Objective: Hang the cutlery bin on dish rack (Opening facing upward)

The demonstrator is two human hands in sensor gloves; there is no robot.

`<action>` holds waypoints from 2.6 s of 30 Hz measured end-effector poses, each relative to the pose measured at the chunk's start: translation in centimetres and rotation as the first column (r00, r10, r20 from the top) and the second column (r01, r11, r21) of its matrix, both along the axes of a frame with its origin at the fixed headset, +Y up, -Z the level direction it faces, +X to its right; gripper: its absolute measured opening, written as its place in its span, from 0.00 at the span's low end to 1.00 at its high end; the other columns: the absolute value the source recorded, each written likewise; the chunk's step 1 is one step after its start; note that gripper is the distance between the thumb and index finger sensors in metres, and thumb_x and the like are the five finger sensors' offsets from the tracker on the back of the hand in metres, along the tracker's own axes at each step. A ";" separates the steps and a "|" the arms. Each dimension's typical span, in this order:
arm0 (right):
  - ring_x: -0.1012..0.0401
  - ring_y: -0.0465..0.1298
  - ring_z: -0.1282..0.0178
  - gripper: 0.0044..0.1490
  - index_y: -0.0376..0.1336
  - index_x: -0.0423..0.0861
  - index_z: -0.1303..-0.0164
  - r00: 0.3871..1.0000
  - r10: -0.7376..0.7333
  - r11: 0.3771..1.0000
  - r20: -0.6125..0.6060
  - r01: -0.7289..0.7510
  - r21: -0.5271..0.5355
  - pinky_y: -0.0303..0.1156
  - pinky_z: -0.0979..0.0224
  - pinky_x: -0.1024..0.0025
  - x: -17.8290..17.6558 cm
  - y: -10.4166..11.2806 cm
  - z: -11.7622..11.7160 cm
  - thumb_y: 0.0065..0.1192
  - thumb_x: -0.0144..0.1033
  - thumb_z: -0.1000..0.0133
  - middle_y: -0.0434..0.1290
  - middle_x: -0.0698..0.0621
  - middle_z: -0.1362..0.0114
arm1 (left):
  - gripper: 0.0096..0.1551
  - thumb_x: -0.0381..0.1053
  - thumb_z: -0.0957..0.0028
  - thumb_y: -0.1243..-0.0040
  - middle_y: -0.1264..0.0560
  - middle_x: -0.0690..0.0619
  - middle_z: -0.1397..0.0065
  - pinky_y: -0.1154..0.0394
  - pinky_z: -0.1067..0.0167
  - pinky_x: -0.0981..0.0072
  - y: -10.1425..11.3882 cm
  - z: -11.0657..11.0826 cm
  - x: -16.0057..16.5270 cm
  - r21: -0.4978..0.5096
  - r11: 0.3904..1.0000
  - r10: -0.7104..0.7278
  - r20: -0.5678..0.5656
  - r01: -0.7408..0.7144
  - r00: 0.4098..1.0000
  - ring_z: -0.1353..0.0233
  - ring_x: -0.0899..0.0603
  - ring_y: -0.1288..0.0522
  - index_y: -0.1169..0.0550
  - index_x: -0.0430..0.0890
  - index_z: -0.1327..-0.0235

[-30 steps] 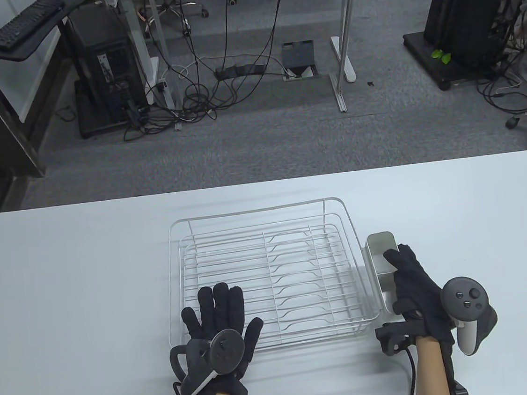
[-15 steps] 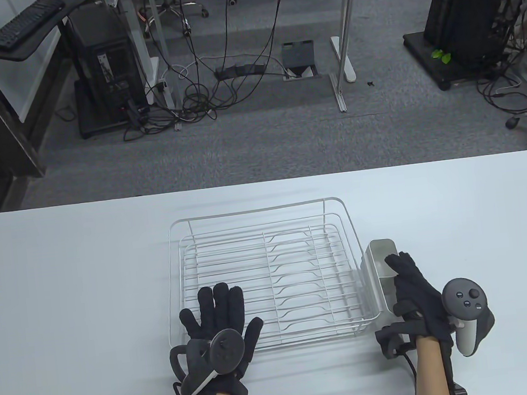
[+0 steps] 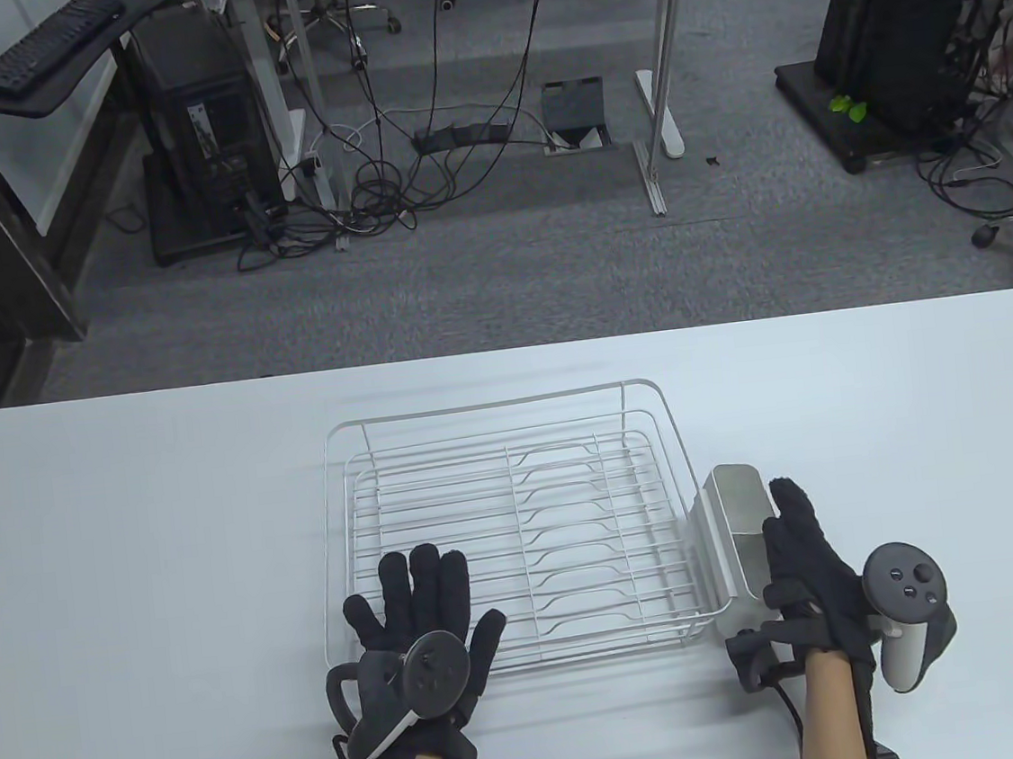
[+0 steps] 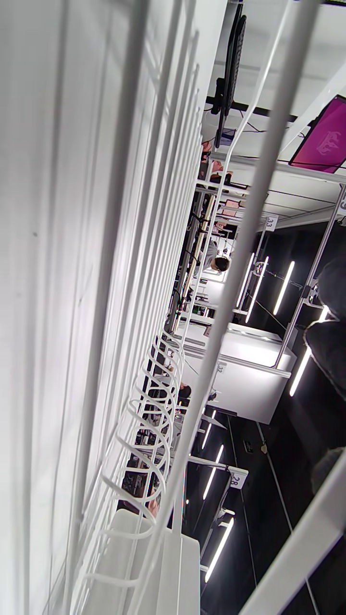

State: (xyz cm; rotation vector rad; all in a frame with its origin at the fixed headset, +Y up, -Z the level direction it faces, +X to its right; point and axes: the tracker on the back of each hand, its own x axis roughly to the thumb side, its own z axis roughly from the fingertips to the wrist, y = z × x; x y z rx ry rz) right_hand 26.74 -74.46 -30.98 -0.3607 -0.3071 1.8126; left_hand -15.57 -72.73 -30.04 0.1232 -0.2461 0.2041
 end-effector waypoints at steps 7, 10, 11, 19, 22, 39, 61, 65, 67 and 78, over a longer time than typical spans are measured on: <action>0.37 0.33 0.16 0.42 0.42 0.55 0.15 0.997 0.038 0.998 0.067 -0.042 0.053 0.27 0.28 0.34 1.1 2.0 1.4 0.55 0.52 0.35 0.35 0.43 0.11 | 0.47 0.75 0.38 0.65 0.51 0.42 0.12 0.63 0.34 0.22 0.0 0.0 0.0 -0.002 1.000 -0.001 0.000 0.001 1.000 0.14 0.32 0.56 0.47 0.49 0.13; 0.39 0.27 0.17 0.45 0.39 0.56 0.15 0.993 0.086 0.990 0.083 -0.094 0.104 0.22 0.30 0.34 0.2 4.0 1.8 0.55 0.56 0.36 0.29 0.46 0.12 | 0.47 0.75 0.38 0.65 0.51 0.42 0.12 0.63 0.34 0.22 0.0 0.0 0.0 -0.003 1.000 0.000 0.000 0.000 1.000 0.14 0.31 0.56 0.47 0.49 0.13; 0.39 0.25 0.18 0.46 0.38 0.56 0.15 0.991 0.103 0.987 0.084 -0.112 0.119 0.20 0.31 0.34 -0.2 4.5 1.8 0.54 0.57 0.36 0.28 0.46 0.12 | 0.47 0.75 0.38 0.65 0.51 0.43 0.12 0.63 0.34 0.22 0.0 0.0 0.0 -0.003 1.000 0.000 0.000 0.000 1.000 0.14 0.31 0.56 0.47 0.49 0.13; 0.41 0.21 0.19 0.47 0.36 0.57 0.15 0.951 0.303 0.906 0.069 -0.310 0.287 0.17 0.32 0.36 -6.1 10.2 3.0 0.52 0.60 0.35 0.24 0.48 0.14 | 0.47 0.75 0.38 0.65 0.51 0.42 0.12 0.63 0.34 0.22 0.0 0.0 0.0 -0.005 1.000 0.002 0.001 -0.002 1.000 0.14 0.31 0.56 0.47 0.49 0.13; 0.40 0.23 0.19 0.47 0.36 0.57 0.15 0.926 0.375 0.871 0.034 -0.365 0.329 0.18 0.32 0.35 -8.6 10.9 3.1 0.52 0.61 0.36 0.25 0.47 0.13 | 0.47 0.75 0.38 0.66 0.51 0.42 0.12 0.63 0.34 0.22 0.0 0.0 0.0 -0.005 1.000 0.002 0.001 -0.002 1.000 0.14 0.32 0.56 0.48 0.49 0.13; 0.38 0.30 0.18 0.50 0.32 0.54 0.16 0.678 0.699 0.715 -0.227 -0.660 0.230 0.22 0.31 0.35 -18.0 4.6 0.5 0.43 0.68 0.37 0.30 0.40 0.13 | 0.47 0.75 0.38 0.65 0.51 0.42 0.12 0.62 0.34 0.22 -0.1 -0.1 0.0 -0.002 1.000 0.005 -0.003 -0.005 1.000 0.14 0.32 0.56 0.47 0.49 0.13; 0.40 0.39 0.14 0.52 0.44 0.53 0.14 0.457 0.848 0.514 -0.266 -0.833 0.205 0.30 0.27 0.32 -20.3 1.1 0.3 0.40 0.74 0.43 0.41 0.41 0.11 | 0.47 0.75 0.38 0.65 0.50 0.42 0.12 0.62 0.34 0.22 -0.1 0.0 -0.1 0.005 1.000 0.002 -0.007 -0.002 1.000 0.14 0.32 0.55 0.46 0.49 0.13; 0.40 0.39 0.14 0.52 0.45 0.54 0.14 0.452 0.851 0.509 -0.267 -0.836 0.206 0.31 0.26 0.32 -20.3 1.1 0.3 0.40 0.74 0.43 0.42 0.42 0.11 | 0.47 0.75 0.39 0.65 0.50 0.42 0.12 0.62 0.34 0.22 -0.1 0.0 -0.1 0.005 1.000 0.002 -0.007 -0.002 1.000 0.14 0.32 0.55 0.46 0.49 0.13; 0.40 0.40 0.14 0.52 0.45 0.53 0.14 0.452 0.851 0.509 -0.267 -0.836 0.206 0.31 0.26 0.32 -20.3 1.1 0.3 0.40 0.74 0.43 0.42 0.42 0.11 | 0.47 0.75 0.39 0.65 0.50 0.42 0.12 0.62 0.34 0.22 -0.1 0.0 -0.1 0.005 1.000 0.003 -0.007 -0.003 1.000 0.14 0.32 0.55 0.46 0.49 0.13; 0.40 0.42 0.14 0.52 0.47 0.53 0.14 0.453 0.853 0.507 -0.259 -0.837 0.204 0.33 0.26 0.32 -20.3 1.1 0.3 0.40 0.74 0.43 0.46 0.41 0.11 | 0.47 0.75 0.39 0.65 0.50 0.42 0.12 0.62 0.33 0.23 -0.1 0.0 0.0 0.006 1.000 0.004 -0.008 -0.004 1.000 0.14 0.32 0.55 0.46 0.49 0.13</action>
